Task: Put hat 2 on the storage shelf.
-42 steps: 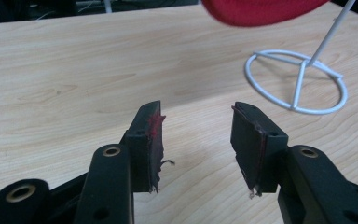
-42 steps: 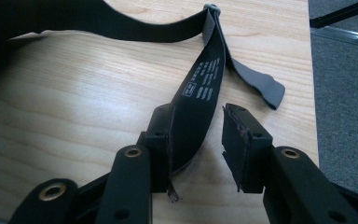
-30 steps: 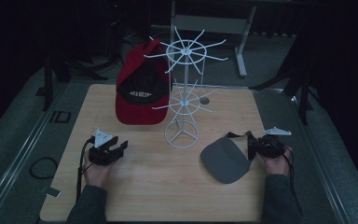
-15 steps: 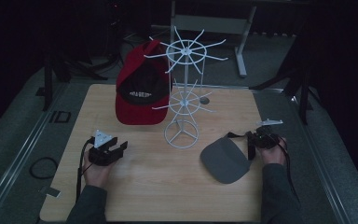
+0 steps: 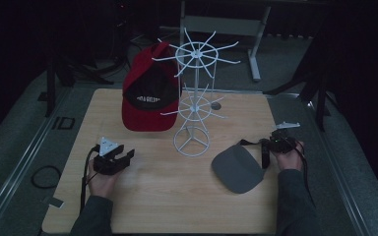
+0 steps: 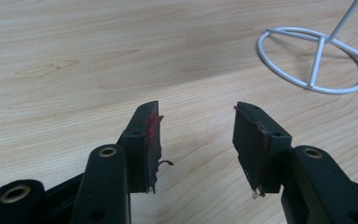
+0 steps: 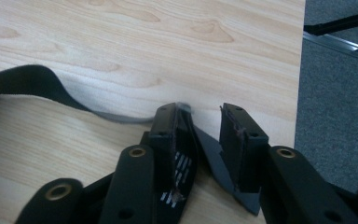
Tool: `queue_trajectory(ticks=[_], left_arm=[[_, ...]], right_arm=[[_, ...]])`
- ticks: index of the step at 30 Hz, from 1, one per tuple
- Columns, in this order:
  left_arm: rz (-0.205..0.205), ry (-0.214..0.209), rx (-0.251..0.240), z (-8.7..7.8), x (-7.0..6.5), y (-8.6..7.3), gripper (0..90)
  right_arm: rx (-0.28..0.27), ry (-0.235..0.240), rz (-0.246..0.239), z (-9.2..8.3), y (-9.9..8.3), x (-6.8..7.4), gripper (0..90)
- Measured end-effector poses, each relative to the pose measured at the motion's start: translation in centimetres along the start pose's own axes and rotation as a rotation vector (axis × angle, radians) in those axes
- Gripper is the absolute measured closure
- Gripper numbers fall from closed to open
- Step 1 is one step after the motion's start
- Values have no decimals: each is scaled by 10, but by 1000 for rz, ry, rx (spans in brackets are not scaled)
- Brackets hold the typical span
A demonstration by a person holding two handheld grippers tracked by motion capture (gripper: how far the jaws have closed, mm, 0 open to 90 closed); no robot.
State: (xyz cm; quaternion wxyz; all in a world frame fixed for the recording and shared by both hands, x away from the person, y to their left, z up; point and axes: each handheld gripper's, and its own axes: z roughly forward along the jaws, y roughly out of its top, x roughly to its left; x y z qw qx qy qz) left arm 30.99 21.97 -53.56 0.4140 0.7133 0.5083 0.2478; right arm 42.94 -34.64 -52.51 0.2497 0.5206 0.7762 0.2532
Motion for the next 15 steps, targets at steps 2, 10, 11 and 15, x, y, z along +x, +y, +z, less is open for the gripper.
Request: queue_trajectory(ticks=[2, 10, 11, 15], left_arm=[[0, 0, -1, 0, 0, 0, 520], [-5, 2, -4, -2, 2, 0, 518], [-6, 1, -6, -2, 2, 0, 518], [-6, 0, -3, -1, 1, 0, 516]], right_arm=[[7, 4, -12, 2, 3, 0, 639], [18, 9, -38, 1, 6, -1, 652], [16, 10, -36, 0, 5, -2, 660], [31, 21, -47, -2, 3, -2, 717]])
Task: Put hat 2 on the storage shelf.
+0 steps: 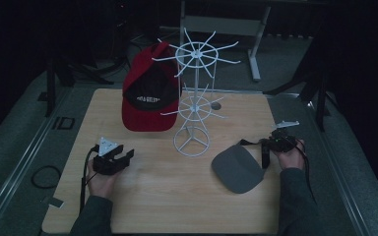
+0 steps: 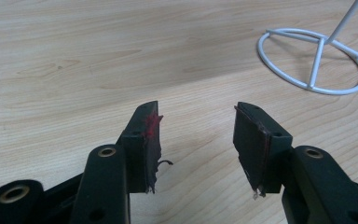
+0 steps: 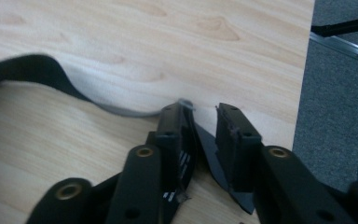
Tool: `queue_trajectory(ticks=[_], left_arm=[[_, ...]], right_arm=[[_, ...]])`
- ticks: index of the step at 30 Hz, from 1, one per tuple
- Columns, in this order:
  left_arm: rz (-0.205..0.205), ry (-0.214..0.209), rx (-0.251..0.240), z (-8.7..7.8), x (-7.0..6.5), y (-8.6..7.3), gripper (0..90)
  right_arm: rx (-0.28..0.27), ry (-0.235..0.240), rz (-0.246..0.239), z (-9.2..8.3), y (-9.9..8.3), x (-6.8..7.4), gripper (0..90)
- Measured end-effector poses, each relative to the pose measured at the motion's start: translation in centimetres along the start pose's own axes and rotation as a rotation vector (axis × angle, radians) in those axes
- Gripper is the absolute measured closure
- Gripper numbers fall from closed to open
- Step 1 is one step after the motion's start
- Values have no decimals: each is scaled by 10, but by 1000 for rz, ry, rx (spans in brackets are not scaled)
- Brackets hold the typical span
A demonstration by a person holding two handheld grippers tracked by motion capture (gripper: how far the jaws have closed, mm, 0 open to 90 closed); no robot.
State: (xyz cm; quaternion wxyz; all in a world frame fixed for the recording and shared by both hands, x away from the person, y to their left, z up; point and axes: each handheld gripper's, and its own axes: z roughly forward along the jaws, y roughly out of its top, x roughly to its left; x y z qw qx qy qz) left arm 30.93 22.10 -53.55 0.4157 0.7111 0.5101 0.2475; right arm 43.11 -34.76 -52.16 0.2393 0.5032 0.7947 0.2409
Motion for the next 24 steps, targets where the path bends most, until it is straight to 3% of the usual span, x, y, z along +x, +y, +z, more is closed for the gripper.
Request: queue_trajectory(ticks=[5, 12, 17, 20, 24], left_arm=[[-1, -1, 2, 1, 0, 0, 515], [0, 0, 1, 0, 0, 0, 510], [1, 1, 2, 0, 1, 0, 511], [2, 3, 1, 0, 1, 0, 511], [2, 4, 4, 0, 0, 0, 510]], right_arm=[[27, 3, -39, 4, -1, 0, 714], [86, 20, -36, 18, 2, 1, 709], [110, 27, -42, 24, 6, 5, 821], [104, 13, -40, 23, 9, 8, 871], [45, -7, -35, 13, 14, 10, 876]])
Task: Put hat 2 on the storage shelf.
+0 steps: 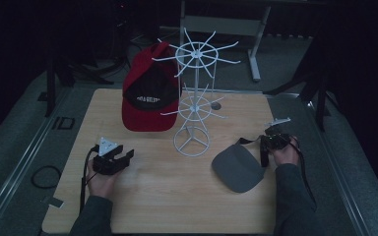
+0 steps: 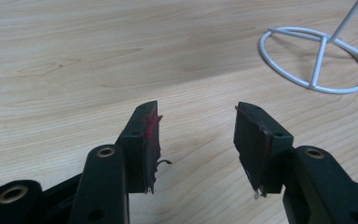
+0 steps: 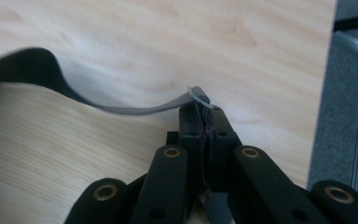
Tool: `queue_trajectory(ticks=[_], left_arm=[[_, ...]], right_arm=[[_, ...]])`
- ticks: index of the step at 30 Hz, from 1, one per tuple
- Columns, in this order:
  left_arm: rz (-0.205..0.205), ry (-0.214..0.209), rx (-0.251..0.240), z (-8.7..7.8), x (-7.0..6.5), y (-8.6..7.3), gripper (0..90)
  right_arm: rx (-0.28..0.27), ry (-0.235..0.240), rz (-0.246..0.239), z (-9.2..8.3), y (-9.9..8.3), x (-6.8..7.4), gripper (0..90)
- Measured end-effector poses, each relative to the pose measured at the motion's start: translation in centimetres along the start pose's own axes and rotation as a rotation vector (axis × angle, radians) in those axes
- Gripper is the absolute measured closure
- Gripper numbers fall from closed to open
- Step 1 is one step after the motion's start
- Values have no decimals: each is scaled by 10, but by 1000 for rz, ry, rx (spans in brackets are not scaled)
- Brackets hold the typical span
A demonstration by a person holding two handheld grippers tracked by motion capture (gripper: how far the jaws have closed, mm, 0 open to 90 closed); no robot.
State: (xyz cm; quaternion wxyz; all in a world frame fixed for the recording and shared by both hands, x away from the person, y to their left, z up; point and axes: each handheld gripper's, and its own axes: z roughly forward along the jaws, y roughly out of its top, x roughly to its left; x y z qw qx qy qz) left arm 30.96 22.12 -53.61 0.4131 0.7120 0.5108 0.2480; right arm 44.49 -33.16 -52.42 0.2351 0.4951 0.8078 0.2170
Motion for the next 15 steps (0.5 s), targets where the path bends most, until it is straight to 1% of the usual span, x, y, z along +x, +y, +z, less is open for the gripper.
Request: queue_trajectory(ticks=[6, 9, 11, 15], left_arm=[[0, 2, -2, 0, 0, 0, 511], [0, 0, -2, 0, 0, 0, 511], [-1, 1, -2, 0, 0, 0, 510], [0, 0, -3, 0, -1, 0, 510]], right_arm=[[-99, -1, -2, -20, 9, 5, 876], [-141, -2, -13, -30, 15, 10, 876], [-173, 8, -19, -38, 20, 13, 876], [-210, 7, -50, -49, 28, 21, 877]])
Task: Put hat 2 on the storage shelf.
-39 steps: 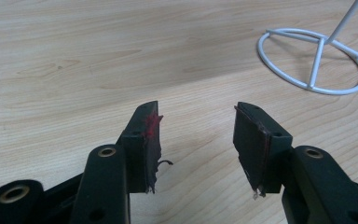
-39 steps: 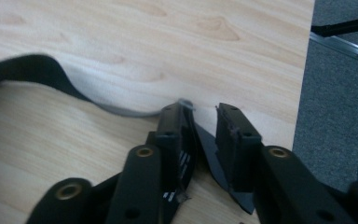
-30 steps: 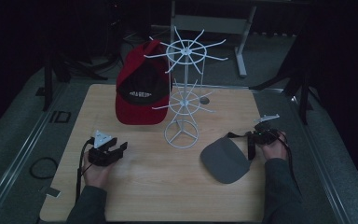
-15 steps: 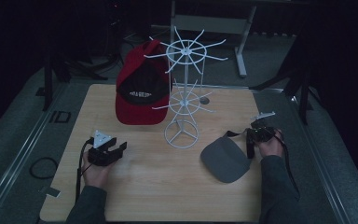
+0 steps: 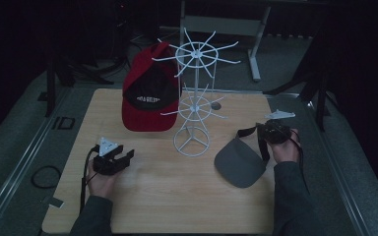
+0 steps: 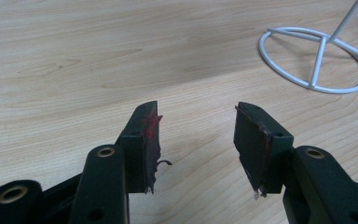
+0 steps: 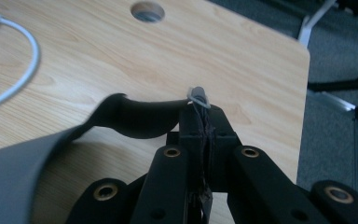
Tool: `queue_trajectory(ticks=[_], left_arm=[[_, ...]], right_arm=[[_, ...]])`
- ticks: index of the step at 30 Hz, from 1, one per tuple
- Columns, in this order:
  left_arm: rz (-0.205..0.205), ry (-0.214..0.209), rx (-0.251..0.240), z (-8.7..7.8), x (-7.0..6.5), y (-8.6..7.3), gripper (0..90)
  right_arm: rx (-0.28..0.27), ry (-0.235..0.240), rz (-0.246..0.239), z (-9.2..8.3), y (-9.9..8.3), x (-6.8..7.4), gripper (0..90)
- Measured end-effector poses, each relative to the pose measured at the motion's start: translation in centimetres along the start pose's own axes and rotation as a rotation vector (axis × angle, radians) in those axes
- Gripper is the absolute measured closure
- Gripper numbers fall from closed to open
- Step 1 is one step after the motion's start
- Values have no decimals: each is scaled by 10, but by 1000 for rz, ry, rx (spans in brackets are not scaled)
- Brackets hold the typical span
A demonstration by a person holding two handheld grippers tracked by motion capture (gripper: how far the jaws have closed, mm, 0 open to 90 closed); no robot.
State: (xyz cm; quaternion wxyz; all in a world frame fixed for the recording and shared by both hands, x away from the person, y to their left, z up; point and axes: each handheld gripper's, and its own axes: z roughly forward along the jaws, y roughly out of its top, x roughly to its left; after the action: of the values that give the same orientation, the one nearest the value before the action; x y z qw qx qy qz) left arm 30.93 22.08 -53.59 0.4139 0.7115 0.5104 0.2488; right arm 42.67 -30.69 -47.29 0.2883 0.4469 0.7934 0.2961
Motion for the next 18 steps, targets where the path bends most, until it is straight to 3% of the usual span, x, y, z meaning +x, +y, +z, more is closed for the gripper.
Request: queue_trajectory(ticks=[6, 18], left_arm=[[0, 0, 1, 0, 0, 0, 510], [1, -1, 2, 1, 0, 0, 509]], right_arm=[[-45, 14, -43, -11, 13, 9, 877], [-206, 137, 24, -43, 33, 20, 878]])
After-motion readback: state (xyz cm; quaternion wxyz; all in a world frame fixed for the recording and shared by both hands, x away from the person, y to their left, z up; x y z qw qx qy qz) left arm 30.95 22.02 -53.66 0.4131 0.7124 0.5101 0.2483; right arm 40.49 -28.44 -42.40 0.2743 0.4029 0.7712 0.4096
